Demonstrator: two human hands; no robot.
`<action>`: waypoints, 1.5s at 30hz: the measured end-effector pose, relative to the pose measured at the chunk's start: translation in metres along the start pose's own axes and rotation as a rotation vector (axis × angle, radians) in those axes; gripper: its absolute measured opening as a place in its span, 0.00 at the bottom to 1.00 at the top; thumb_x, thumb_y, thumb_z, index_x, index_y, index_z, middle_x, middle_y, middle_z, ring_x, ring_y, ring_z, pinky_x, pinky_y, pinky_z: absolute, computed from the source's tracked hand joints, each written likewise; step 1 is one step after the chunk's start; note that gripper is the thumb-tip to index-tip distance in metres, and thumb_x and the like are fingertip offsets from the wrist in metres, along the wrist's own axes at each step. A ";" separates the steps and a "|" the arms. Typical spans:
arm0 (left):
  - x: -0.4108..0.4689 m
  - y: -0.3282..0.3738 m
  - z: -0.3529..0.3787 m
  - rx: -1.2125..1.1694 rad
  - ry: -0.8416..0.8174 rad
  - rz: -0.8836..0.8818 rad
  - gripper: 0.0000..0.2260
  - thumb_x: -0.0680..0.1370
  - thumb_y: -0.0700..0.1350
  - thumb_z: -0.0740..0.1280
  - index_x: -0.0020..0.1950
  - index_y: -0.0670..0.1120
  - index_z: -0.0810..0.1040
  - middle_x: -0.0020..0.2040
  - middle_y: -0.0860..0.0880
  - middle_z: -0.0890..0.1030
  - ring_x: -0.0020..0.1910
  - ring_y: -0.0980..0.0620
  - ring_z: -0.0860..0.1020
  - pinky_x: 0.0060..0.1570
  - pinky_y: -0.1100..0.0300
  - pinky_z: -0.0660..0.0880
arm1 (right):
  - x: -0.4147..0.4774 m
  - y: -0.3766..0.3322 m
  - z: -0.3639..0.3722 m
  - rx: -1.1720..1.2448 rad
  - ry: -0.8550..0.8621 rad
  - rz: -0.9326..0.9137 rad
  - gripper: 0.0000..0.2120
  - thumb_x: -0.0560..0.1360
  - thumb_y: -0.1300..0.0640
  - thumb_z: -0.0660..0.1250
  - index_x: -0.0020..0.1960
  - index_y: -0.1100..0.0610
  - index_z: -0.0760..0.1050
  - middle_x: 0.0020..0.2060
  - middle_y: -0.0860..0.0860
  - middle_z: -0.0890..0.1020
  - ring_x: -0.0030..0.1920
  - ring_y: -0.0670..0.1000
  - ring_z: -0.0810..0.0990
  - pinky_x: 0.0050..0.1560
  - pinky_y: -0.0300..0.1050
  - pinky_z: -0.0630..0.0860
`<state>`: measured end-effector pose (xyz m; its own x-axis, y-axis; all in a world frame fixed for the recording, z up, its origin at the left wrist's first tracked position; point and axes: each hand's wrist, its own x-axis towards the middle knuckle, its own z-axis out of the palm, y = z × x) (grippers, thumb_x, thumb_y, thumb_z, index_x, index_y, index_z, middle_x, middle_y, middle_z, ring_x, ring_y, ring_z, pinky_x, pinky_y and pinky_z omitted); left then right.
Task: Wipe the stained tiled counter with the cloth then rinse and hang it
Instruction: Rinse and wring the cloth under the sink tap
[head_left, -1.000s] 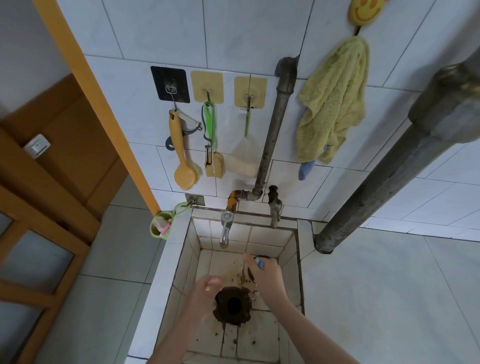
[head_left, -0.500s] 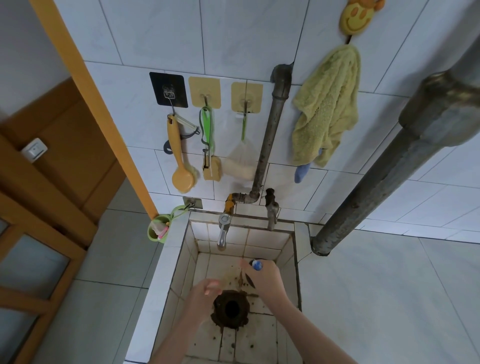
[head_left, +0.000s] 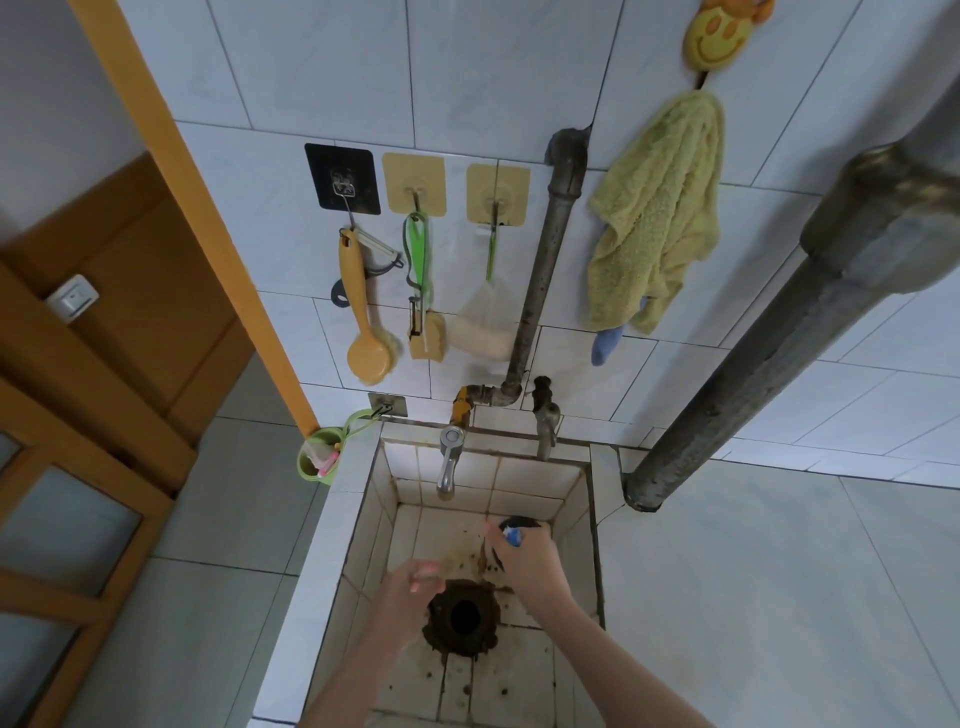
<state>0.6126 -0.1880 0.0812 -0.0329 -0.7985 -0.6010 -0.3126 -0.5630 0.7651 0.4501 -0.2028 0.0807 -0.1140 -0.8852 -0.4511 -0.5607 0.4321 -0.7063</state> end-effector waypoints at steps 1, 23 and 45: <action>0.000 0.001 0.000 -0.004 -0.003 -0.008 0.13 0.77 0.36 0.62 0.60 0.36 0.73 0.60 0.40 0.73 0.57 0.47 0.71 0.38 0.74 0.66 | 0.001 0.003 0.001 0.159 0.011 0.043 0.12 0.77 0.48 0.63 0.40 0.56 0.72 0.32 0.48 0.75 0.29 0.42 0.72 0.33 0.33 0.70; 0.005 -0.005 0.002 0.098 -0.027 -0.026 0.14 0.77 0.39 0.64 0.62 0.39 0.72 0.62 0.42 0.74 0.60 0.47 0.72 0.36 0.75 0.65 | -0.005 -0.011 -0.003 0.170 -0.038 0.086 0.17 0.77 0.44 0.61 0.35 0.54 0.68 0.28 0.47 0.70 0.26 0.42 0.66 0.27 0.29 0.65; -0.001 0.020 0.002 -0.159 -0.162 -0.019 0.08 0.78 0.46 0.62 0.56 0.48 0.74 0.52 0.47 0.79 0.50 0.48 0.78 0.43 0.61 0.74 | -0.026 -0.011 -0.012 0.543 -0.173 -0.001 0.17 0.74 0.61 0.68 0.61 0.58 0.68 0.53 0.54 0.79 0.51 0.52 0.81 0.51 0.44 0.80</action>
<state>0.6043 -0.1978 0.0966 -0.1846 -0.7499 -0.6353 -0.1617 -0.6144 0.7722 0.4497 -0.1868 0.1066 0.0480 -0.8644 -0.5006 -0.0538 0.4982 -0.8654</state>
